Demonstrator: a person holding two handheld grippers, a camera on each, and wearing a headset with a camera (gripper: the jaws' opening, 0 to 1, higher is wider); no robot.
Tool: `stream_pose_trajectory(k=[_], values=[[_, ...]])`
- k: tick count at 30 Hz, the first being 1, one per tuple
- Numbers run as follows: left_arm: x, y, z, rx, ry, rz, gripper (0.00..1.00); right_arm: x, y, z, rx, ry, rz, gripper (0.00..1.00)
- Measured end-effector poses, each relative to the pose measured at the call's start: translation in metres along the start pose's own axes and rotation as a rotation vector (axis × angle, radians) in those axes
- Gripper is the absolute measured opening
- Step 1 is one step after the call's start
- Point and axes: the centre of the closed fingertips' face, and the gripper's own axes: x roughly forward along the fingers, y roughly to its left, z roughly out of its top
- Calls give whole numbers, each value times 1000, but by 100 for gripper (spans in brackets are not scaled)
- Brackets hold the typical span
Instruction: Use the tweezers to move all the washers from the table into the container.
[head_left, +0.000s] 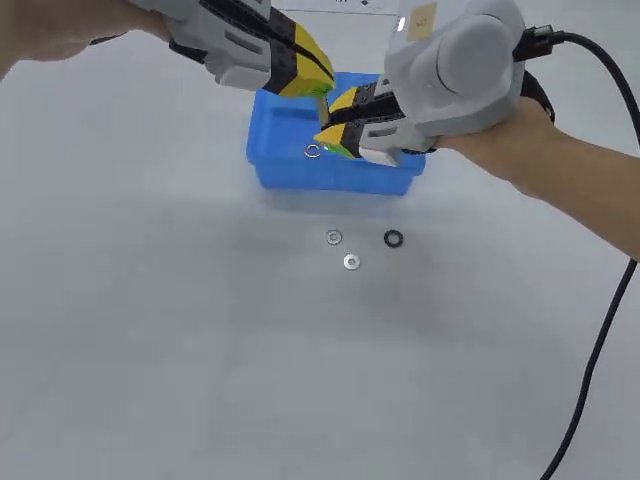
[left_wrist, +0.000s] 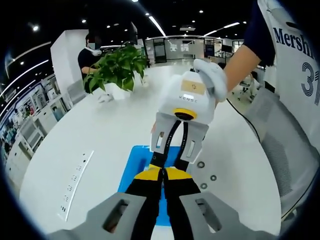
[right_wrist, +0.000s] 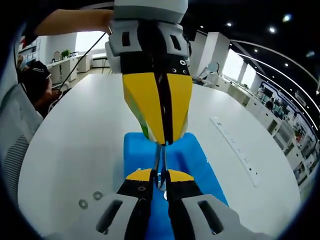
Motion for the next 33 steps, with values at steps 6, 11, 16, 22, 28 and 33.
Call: stream_pose_trajectory(k=[6, 11, 16, 22, 28, 33], values=[[4, 1, 2, -2, -5, 2, 5, -3, 0, -1, 17, -1, -11, 11], [6, 1, 3, 0, -8, 0, 5, -5, -1, -3, 15, 8, -22, 12], [5, 0, 7, 2, -14, 5, 5, -9, -1, 0, 13, 10, -28, 12], [-3, -4, 17, 19, -18, 13, 5, -19, 0, 10, 2, 0, -38, 12], [-12, -14, 31, 47, -20, 21, 5, -31, 5, 21, -16, -12, -47, 12], [-21, -23, 43, 57, -38, 29, 5, -42, 12, 30, -41, -26, -56, 12]])
